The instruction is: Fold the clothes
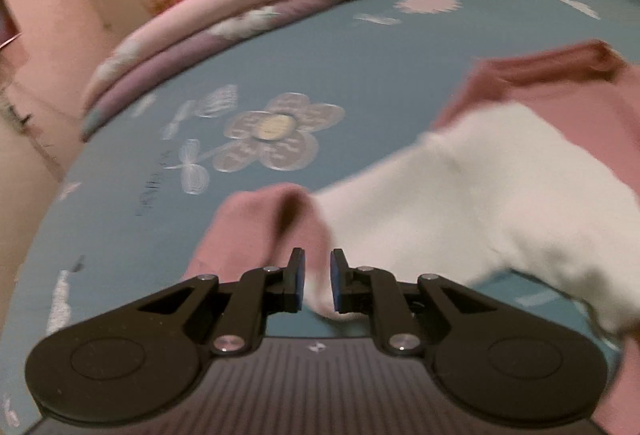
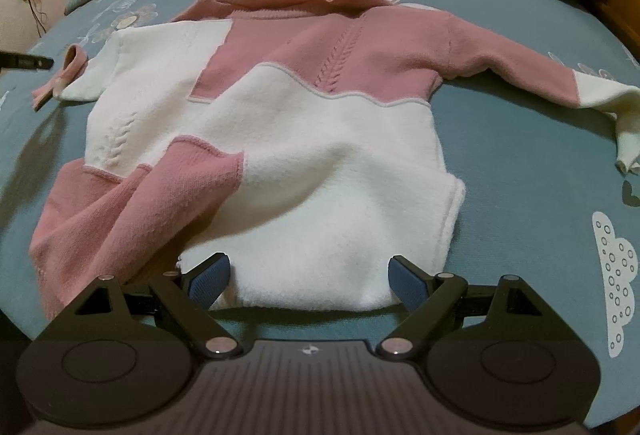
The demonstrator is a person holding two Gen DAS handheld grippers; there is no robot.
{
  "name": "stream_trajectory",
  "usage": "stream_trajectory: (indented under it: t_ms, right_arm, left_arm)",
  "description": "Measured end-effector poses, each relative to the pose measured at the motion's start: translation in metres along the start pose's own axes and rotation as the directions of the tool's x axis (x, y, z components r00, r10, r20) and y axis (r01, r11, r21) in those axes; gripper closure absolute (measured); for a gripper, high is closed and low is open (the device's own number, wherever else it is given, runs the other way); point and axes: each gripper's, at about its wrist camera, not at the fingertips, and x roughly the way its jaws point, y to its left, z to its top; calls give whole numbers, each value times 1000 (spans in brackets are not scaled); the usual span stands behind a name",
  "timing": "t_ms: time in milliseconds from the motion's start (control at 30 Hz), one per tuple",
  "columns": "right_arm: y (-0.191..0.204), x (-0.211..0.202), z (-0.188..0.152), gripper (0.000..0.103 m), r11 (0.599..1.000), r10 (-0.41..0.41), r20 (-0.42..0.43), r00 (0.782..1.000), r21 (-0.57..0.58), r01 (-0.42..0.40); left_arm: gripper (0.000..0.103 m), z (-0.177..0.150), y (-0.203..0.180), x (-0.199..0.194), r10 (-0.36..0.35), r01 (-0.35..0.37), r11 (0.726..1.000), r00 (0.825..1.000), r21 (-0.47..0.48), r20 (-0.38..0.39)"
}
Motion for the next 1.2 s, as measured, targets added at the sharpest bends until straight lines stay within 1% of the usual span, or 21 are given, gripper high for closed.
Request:
stream_trajectory:
  t_ms: [100,200,267,367,433,467,500,567,633,667,700,767,800,867,967,1033,1067,1100,1133,1167,1200]
  right_arm:
    - [-1,-4,-2,13,1000,-2,5,1000,2,2]
    - [-2,-9,-4,13,1000,-2,14,1000,6,2]
    - [-3,-13,-6,13,1000,1,24,1000,10,-1]
    - [-7,-17,-8,13,999,18,44,999,31,-20]
    - [-9,-18,-9,13,999,22,45,999,46,-24]
    - [-11,-18,-10,13,998,19,43,999,52,-21]
    - [-12,-18,-10,13,998,15,41,999,58,-17]
    - [-15,-17,-12,13,998,11,38,999,68,-13]
    - [-17,-16,-12,13,997,10,35,999,74,-13]
    - [-17,-15,-13,13,997,10,32,999,76,-13]
    - [-17,-14,-13,13,997,9,29,1000,78,-11]
    - [-16,-13,-13,13,997,9,26,1000,75,-11]
    - [-16,-12,-13,13,997,10,25,1000,72,-12]
    - [-16,-11,-13,13,998,7,20,1000,68,-9]
    - [-18,-9,-12,13,998,-3,16,1000,69,1]
    - [-20,-7,-10,13,997,-11,12,1000,73,10]
    - [-21,-6,-10,13,997,-17,11,1000,74,16]
    - [-22,-5,-9,13,997,-22,10,1000,72,22]
    - [-22,-5,-8,13,997,-25,10,1000,71,25]
    - [-23,-4,-8,13,997,-28,9,1000,69,27]
    - [-23,-3,-7,13,997,-30,8,1000,67,30]
  left_arm:
    - [89,-8,-20,-9,-58,58,997,998,49,-1]
    - [88,-12,-35,-14,-106,106,992,994,72,-12]
    - [87,-15,-41,-16,-141,143,988,989,53,-33]
    - [87,-19,-42,-19,-219,218,976,975,-15,-43]
    - [74,-23,-44,-21,-297,294,954,954,-54,-48]
    - [62,-25,-45,-22,-336,332,941,941,-73,-49]
    - [61,-29,-46,-24,-374,370,925,926,-91,-38]
    - [61,-34,-49,-26,-438,431,891,899,-140,-23]
    - [61,-40,-49,-24,-501,487,841,866,-234,2]
    - [61,-41,-46,-20,-539,521,801,842,-294,24]
    - [61,-43,-43,-17,-575,553,755,817,-352,49]
    - [61,-46,-37,-7,-607,583,683,788,-439,101]
    - [61,-46,-33,-1,-612,586,650,781,-484,124]
    - [61,-48,-25,13,-613,579,592,775,-561,154]
    - [61,-49,-21,35,-623,556,532,768,-639,149]
    - [61,-48,-24,47,-621,540,525,772,-658,137]
    - [61,-48,-25,51,-619,540,520,772,-662,144]
    - [58,-48,-27,54,-617,541,514,772,-665,151]
    - [54,-46,-28,57,-618,551,509,768,-661,165]
    - [47,-44,-30,59,-620,563,504,764,-655,179]
    - [42,-42,-31,60,-620,568,497,761,-656,189]
